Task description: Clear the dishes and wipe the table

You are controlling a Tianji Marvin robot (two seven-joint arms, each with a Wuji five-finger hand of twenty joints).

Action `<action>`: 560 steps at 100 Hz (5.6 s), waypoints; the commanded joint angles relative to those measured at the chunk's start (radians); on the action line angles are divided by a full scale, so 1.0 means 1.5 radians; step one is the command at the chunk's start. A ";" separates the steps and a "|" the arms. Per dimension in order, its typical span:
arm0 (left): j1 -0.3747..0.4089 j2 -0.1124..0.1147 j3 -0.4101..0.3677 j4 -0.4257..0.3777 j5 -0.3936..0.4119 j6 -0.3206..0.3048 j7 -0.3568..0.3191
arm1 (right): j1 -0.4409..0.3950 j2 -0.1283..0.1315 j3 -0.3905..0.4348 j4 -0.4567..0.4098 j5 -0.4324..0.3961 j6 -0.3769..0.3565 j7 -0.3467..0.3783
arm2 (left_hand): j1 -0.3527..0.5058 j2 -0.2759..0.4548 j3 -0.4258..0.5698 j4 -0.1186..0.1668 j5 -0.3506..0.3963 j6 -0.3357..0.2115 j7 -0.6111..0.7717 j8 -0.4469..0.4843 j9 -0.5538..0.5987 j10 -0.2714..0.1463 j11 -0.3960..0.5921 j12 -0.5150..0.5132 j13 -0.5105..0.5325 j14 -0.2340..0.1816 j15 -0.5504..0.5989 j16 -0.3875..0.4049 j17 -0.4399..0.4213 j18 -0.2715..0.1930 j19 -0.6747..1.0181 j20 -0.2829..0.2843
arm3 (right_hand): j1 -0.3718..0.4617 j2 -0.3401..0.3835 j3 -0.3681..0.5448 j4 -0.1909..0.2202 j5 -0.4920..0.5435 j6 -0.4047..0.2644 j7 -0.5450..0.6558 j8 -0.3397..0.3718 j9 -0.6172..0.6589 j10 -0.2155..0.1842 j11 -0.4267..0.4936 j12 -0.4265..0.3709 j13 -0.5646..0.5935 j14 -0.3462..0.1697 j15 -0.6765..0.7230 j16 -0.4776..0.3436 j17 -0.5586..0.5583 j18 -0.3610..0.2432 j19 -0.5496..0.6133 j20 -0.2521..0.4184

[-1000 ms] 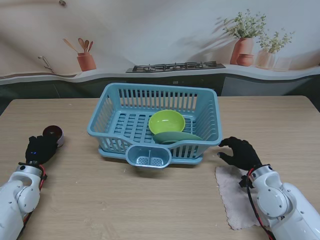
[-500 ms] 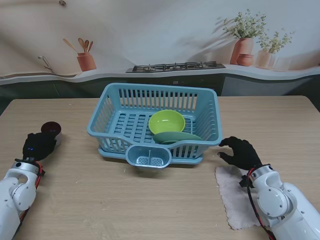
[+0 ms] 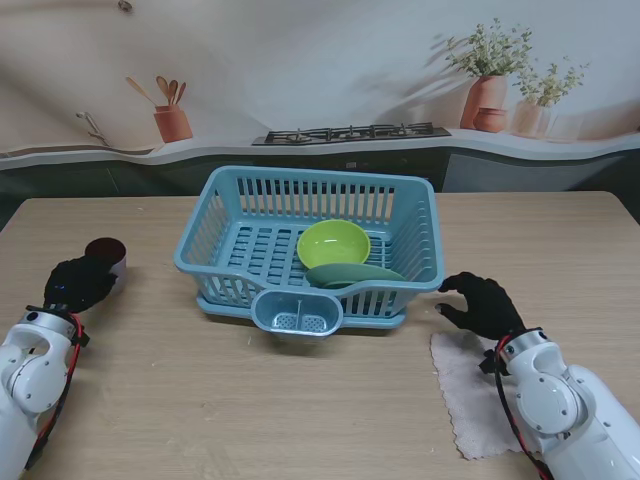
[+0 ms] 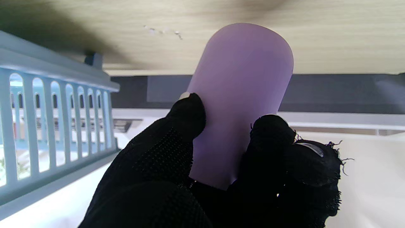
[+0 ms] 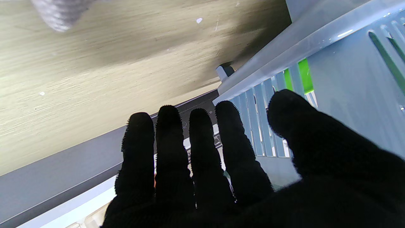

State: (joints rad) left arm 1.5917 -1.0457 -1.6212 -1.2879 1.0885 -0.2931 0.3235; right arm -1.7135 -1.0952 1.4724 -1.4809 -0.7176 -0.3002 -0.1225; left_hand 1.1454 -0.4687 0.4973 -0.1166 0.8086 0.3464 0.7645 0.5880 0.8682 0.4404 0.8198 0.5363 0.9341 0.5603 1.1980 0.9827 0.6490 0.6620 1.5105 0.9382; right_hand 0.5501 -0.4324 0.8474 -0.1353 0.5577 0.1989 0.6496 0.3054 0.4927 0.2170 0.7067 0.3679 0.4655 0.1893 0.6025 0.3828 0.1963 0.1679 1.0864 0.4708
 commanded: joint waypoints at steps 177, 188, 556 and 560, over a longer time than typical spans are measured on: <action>-0.082 0.010 -0.048 -0.228 -0.140 -0.148 -0.307 | -0.010 -0.003 0.023 -0.007 0.011 -0.030 0.002 | 0.066 0.056 0.041 0.004 0.006 -0.044 0.100 0.069 0.043 0.080 0.129 0.053 0.054 -0.019 0.066 0.043 0.062 0.005 0.065 0.030 | -0.003 -0.005 -0.001 0.009 0.021 -0.002 -0.007 0.007 0.011 -0.008 -0.007 -0.008 -0.010 -0.014 -0.013 -0.006 -0.010 -0.004 0.000 0.011; -0.092 0.011 -0.039 -0.241 -0.164 -0.142 -0.333 | -0.010 -0.003 0.023 -0.007 0.011 -0.030 0.003 | 0.066 0.055 0.040 0.004 0.006 -0.043 0.101 0.068 0.043 0.080 0.129 0.053 0.055 -0.019 0.066 0.043 0.062 0.005 0.066 0.030 | -0.003 -0.004 0.000 0.009 0.021 -0.002 -0.007 0.007 0.010 -0.008 -0.008 -0.008 -0.009 -0.014 -0.012 -0.006 -0.010 -0.003 0.000 0.011; -0.393 -0.077 0.502 0.033 -0.373 0.274 -0.226 | -0.012 -0.006 0.019 -0.001 0.016 -0.015 -0.012 | 0.058 0.033 0.036 0.014 0.046 -0.023 -0.019 -0.141 0.049 0.035 -0.089 -0.009 -0.060 0.015 -0.227 -0.157 -0.133 0.024 -0.179 -0.089 | -0.002 -0.002 -0.004 0.010 0.024 -0.001 -0.010 0.008 0.012 -0.008 -0.009 -0.008 -0.009 -0.014 -0.014 -0.007 -0.012 -0.004 -0.003 0.012; -0.393 -0.077 0.502 0.035 -0.370 0.275 -0.223 | -0.011 -0.006 0.019 -0.001 0.016 -0.015 -0.012 | 0.055 0.033 0.036 0.014 0.050 -0.018 -0.030 -0.152 0.050 0.034 -0.102 -0.013 -0.063 0.016 -0.241 -0.171 -0.144 0.024 -0.199 -0.098 | -0.001 -0.002 -0.004 0.010 0.025 -0.002 -0.010 0.008 0.012 -0.009 -0.008 -0.008 -0.009 -0.014 -0.014 -0.007 -0.013 -0.005 -0.003 0.013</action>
State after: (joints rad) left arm 1.0010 -1.1564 -0.8708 -1.2431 0.5287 0.1136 -0.0056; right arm -1.7288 -1.1028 1.5036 -1.4830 -0.6899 -0.3224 -0.1500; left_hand 1.1488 -0.4655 0.4790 -0.1169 0.8406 0.3441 0.7310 0.3853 0.9028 0.4406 0.6819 0.5354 0.8570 0.5615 0.8541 0.7547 0.4657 0.6595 1.2660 0.8176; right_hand 0.5502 -0.4324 0.8474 -0.1353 0.5877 0.1989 0.6407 0.3072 0.5030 0.2170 0.7027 0.3676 0.4655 0.1893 0.6023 0.3807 0.1920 0.1684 1.0856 0.4812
